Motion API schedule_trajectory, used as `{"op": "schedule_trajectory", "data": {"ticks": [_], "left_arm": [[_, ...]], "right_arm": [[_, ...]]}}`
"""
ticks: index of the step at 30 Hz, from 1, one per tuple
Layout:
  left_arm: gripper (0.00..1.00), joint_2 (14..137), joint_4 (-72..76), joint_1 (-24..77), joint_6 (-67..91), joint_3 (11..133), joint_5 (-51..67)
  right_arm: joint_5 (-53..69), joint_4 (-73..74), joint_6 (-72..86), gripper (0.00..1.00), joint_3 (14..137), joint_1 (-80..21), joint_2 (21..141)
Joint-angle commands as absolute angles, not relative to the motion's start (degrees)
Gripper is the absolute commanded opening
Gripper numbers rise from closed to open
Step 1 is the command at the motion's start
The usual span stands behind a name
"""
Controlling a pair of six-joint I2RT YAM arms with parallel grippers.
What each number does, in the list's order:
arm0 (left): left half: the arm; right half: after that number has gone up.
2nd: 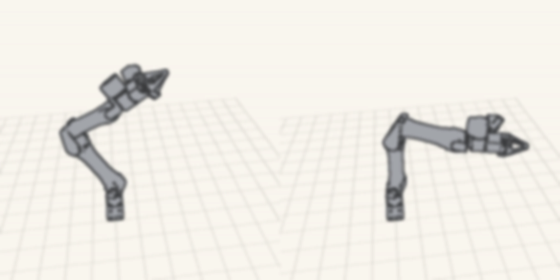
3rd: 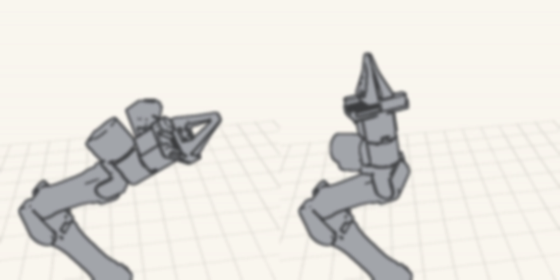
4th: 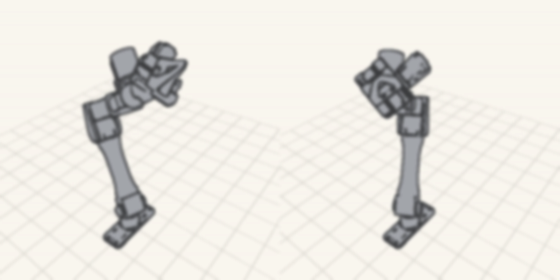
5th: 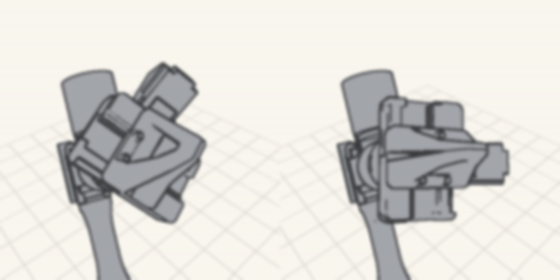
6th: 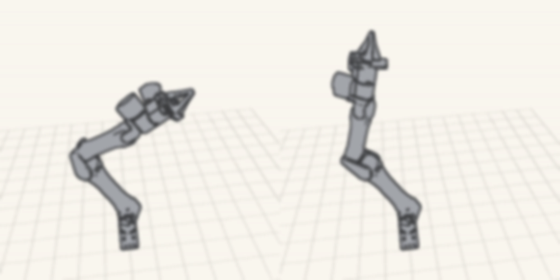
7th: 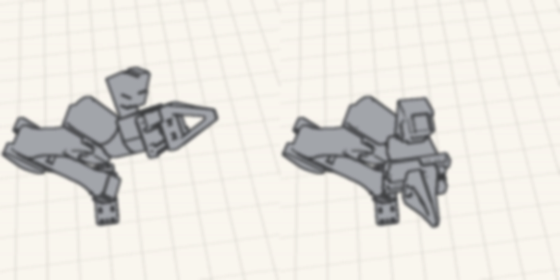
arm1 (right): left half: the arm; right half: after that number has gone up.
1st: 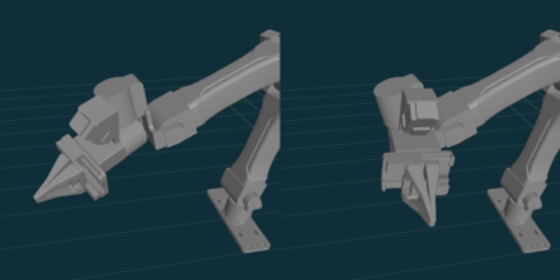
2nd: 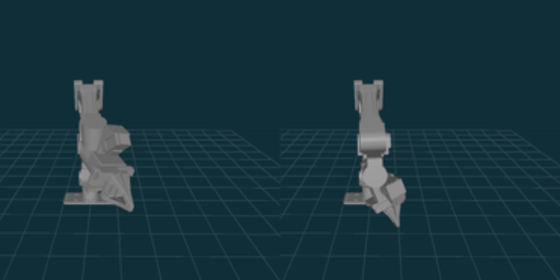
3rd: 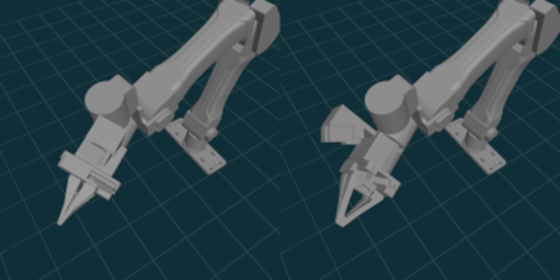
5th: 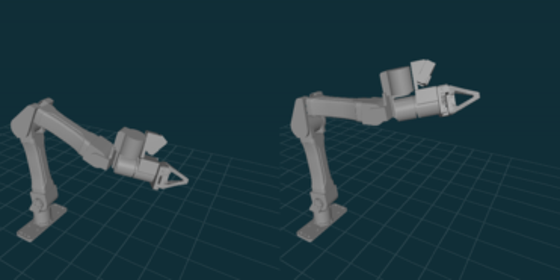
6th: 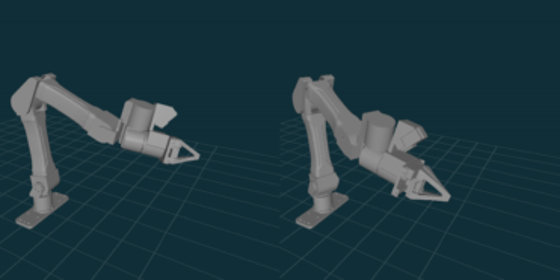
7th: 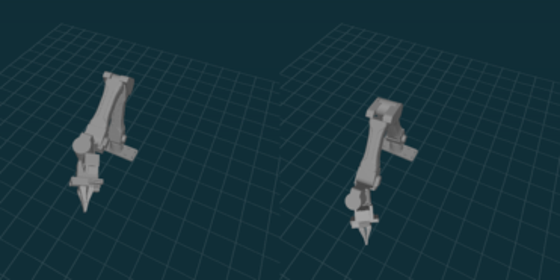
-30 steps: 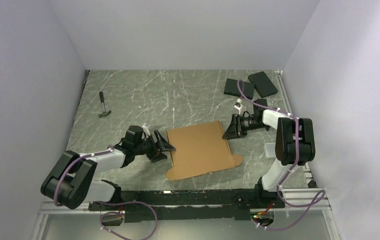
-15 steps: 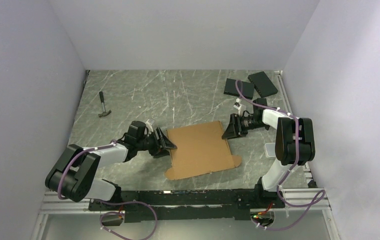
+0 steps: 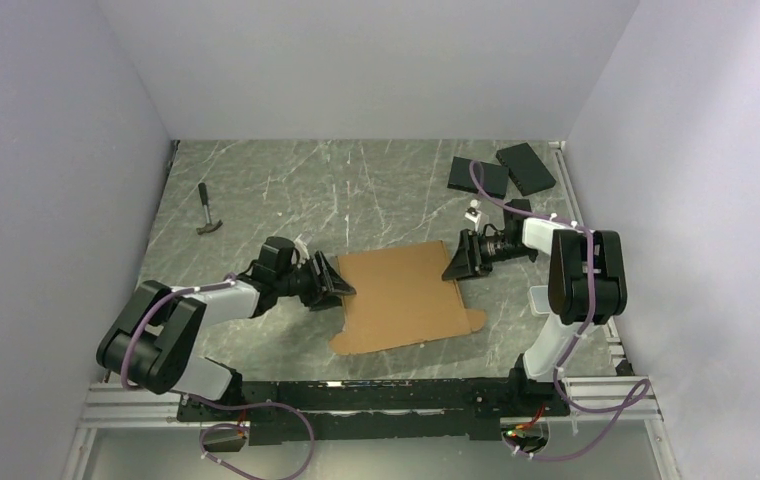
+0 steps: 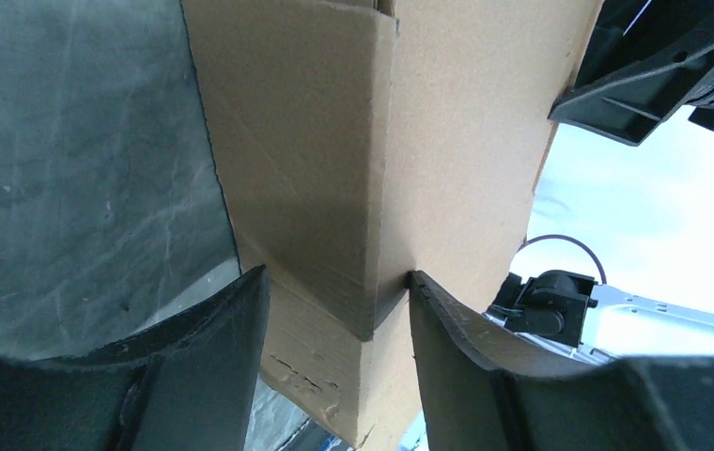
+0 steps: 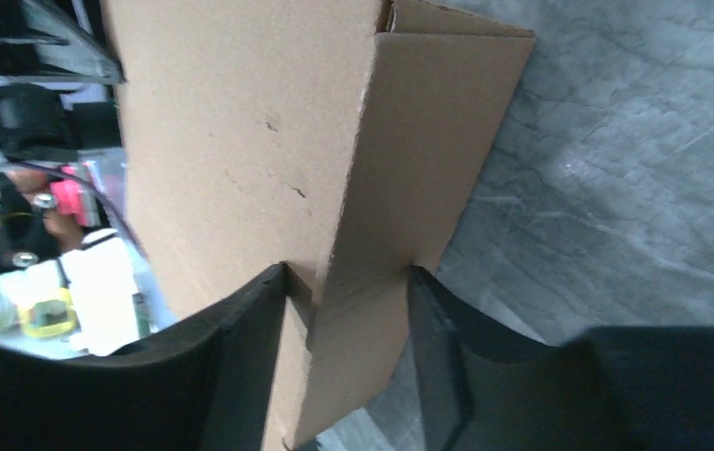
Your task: Fold the paper box
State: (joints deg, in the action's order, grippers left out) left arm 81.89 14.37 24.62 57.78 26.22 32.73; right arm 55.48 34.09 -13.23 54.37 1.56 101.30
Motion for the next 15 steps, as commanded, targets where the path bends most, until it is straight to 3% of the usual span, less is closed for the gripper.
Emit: {"op": "schedule_trajectory", "data": {"ticks": [1,4,8,11,15], "left_arm": [[0.59,82.7,15.9,24.5,56.0,29.2,32.0],[0.62,81.6,16.9,24.4,55.8,29.3,32.3],[0.81,78.7,18.0,24.4,55.6,28.3,31.6],[0.93,76.1,18.8,24.2,55.8,26.6,30.7],[0.98,73.6,19.2,23.8,56.7,24.6,30.4]], "right_arm": [[52.4,32.5,-12.0,0.44,55.7,1.5,103.3],[51.5,31.5,-10.7,0.33,55.2,2.2,103.6],[52.2,31.5,-10.4,0.21,55.0,4.7,104.8],[52.9,31.9,-10.5,0.17,55.0,6.3,105.6],[53.1,32.0,-10.5,0.15,55.0,7.1,106.5]]}}
